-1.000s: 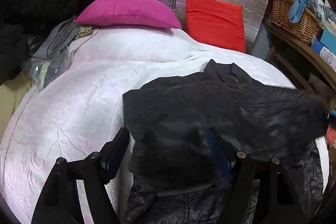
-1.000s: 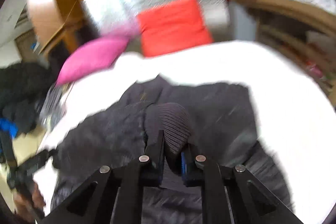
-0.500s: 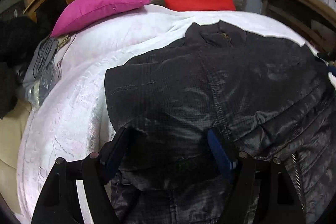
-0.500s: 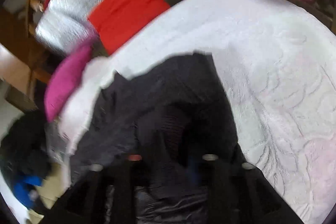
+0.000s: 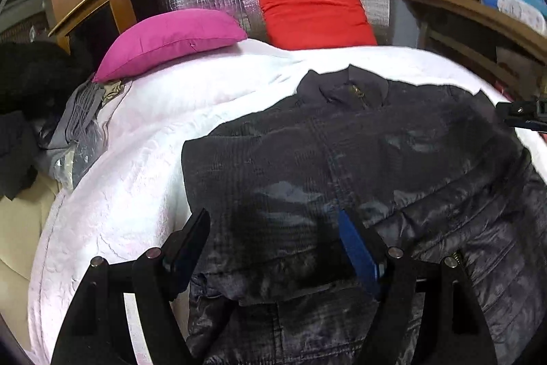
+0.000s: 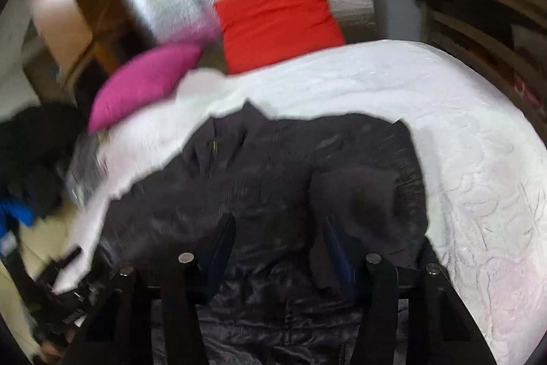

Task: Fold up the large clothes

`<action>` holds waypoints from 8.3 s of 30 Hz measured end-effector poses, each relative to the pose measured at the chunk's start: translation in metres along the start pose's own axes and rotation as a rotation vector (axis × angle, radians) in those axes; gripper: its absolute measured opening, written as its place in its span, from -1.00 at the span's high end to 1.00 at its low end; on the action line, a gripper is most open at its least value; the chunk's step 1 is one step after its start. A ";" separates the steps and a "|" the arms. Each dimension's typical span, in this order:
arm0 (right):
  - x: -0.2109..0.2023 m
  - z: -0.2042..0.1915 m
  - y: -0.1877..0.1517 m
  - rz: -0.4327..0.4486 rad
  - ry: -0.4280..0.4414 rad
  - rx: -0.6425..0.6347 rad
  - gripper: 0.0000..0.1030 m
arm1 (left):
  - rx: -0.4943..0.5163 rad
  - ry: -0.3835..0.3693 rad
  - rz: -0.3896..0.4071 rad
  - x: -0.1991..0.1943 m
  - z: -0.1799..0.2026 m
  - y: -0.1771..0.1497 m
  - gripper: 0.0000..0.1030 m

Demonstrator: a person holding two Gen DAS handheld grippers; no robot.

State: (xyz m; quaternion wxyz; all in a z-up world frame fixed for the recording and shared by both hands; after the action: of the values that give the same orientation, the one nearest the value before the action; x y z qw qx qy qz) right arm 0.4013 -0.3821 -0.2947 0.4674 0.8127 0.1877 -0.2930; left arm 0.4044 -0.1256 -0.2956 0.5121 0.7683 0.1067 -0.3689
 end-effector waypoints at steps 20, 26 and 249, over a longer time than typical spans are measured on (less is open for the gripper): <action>0.059 0.061 0.000 -0.070 -0.126 0.132 -0.11 | 0.020 0.021 -0.014 0.009 0.000 -0.005 -0.51; 0.037 0.044 0.002 -0.063 -0.103 0.112 -0.11 | 0.017 0.021 -0.014 0.008 0.000 -0.004 -0.51; -0.172 0.104 -0.169 -0.020 -0.134 0.085 -0.44 | -0.199 -0.011 -0.128 -0.122 -0.005 -0.192 -0.75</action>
State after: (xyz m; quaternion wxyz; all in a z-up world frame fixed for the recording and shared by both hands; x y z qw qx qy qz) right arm 0.1422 -0.3947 -0.3331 0.4412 0.8084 0.1514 -0.3591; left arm 0.2167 -0.0080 -0.3483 0.5616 0.7033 0.1889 -0.3927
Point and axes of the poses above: each gripper's, at about its wrist camera, not at the fingertips, and x roughly the way its jaws point, z to its right, y to its top, the point moved 7 cm from there along x, roughly the way its jaws point, and after that the axes turned 4 degrees about x, right-handed, at the moved point
